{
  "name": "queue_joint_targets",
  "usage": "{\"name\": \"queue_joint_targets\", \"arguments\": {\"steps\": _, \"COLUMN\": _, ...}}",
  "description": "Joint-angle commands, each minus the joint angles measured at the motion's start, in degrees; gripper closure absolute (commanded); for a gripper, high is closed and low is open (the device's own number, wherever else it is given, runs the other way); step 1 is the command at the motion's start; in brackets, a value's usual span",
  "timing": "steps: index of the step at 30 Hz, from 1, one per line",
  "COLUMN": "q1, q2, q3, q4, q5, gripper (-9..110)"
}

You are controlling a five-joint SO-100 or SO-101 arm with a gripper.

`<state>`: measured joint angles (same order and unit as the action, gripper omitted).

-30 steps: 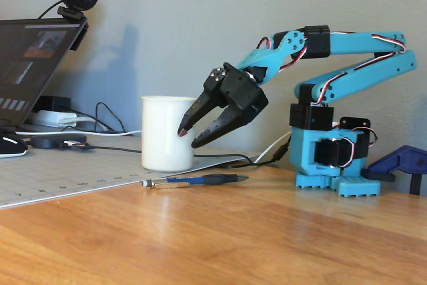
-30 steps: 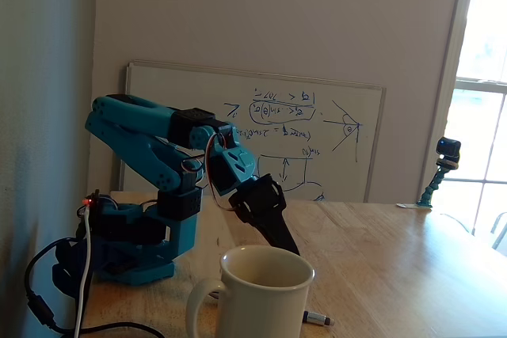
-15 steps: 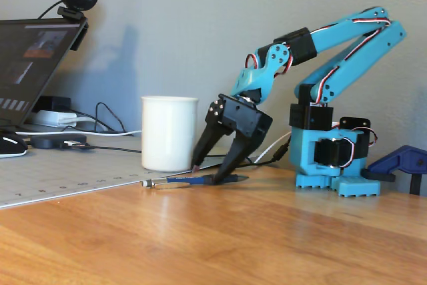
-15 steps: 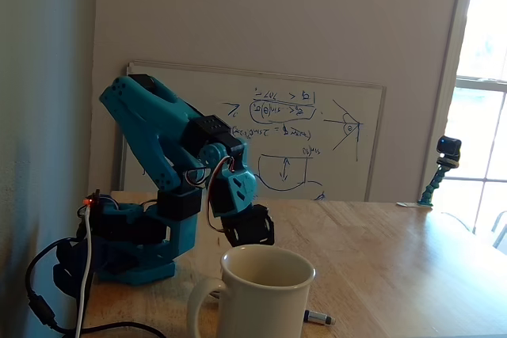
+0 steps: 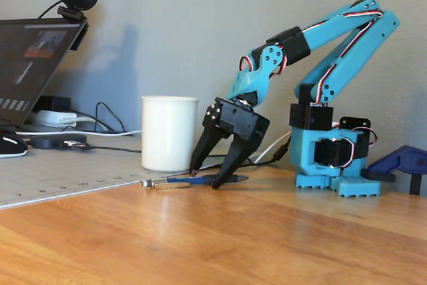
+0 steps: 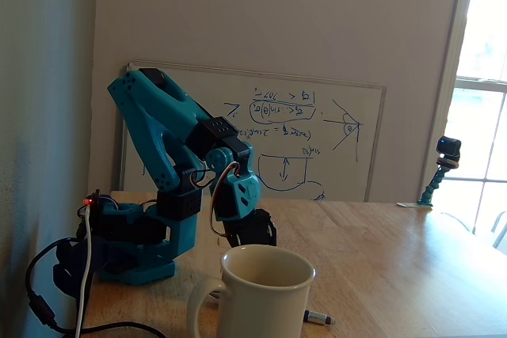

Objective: Grasp a pen and put it in a mug.

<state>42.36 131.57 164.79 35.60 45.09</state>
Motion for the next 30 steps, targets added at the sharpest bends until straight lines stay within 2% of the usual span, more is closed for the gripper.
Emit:
{"name": "queue_joint_targets", "arguments": {"steps": 1, "q1": 0.44, "q2": -0.62, "q3": -2.2, "q4": -0.53, "q5": 0.35, "gripper": 87}}
{"name": "queue_joint_targets", "arguments": {"steps": 11, "q1": 0.26, "q2": 0.18, "q3": -2.64, "q4": -0.62, "q5": 0.35, "gripper": 101}}
{"name": "queue_joint_targets", "arguments": {"steps": 18, "q1": -2.2, "q2": 3.78, "q3": -2.64, "q4": -0.62, "q5": -0.35, "gripper": 102}}
{"name": "queue_joint_targets", "arguments": {"steps": 27, "q1": -10.99, "q2": 23.91, "q3": -2.72, "q4": -0.7, "q5": -0.88, "gripper": 102}}
{"name": "queue_joint_targets", "arguments": {"steps": 30, "q1": -12.83, "q2": 29.18, "q3": -2.64, "q4": -3.25, "q5": -5.36, "gripper": 102}}
